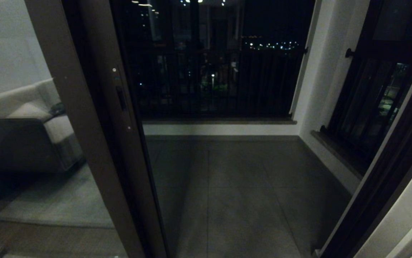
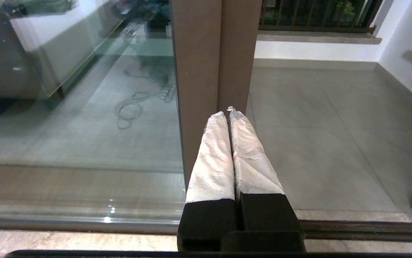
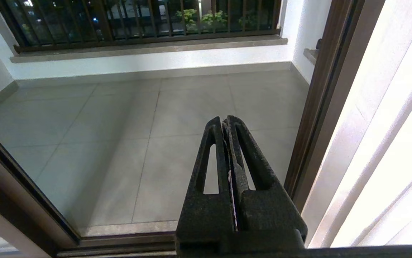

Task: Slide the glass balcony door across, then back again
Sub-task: Close the slid door

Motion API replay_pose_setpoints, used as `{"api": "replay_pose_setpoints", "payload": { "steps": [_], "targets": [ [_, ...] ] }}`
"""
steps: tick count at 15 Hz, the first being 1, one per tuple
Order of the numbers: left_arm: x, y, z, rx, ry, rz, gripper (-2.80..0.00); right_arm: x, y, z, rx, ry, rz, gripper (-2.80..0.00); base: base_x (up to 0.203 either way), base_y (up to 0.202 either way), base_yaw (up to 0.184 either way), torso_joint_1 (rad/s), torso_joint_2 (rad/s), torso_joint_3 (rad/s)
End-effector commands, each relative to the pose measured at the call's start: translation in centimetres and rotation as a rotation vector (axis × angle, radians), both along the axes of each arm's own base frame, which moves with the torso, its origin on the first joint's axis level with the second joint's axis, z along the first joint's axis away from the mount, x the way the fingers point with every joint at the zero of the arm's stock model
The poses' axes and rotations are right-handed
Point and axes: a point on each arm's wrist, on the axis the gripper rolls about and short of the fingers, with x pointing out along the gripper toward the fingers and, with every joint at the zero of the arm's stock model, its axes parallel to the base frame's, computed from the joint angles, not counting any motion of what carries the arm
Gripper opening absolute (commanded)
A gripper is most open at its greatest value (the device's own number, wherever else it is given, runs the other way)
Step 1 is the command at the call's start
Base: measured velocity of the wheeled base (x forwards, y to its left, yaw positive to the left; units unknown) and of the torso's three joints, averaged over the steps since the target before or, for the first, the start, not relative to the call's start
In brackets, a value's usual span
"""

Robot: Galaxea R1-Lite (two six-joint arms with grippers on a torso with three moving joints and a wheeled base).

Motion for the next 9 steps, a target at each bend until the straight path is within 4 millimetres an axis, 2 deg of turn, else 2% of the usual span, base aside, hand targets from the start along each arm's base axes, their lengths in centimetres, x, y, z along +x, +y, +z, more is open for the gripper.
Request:
{"api": "replay_pose_setpoints", "payload": {
  "steps": [1,9],
  "targets": [
    [0.0,0.0,0.0,0.0,0.0,0.0,-2.8,0.01,0.0,0.02,0.0,0.001,0.0,-2.8,0.0,0.0,0.0,0.0,0.0,0.0],
    [0.0,0.0,0.0,0.0,0.0,0.0,-2.8,0.01,0.0,-0.03,0.0,0.001,0.0,-2.8,0.0,0.0,0.0,0.0,0.0,0.0]
  ]
}}
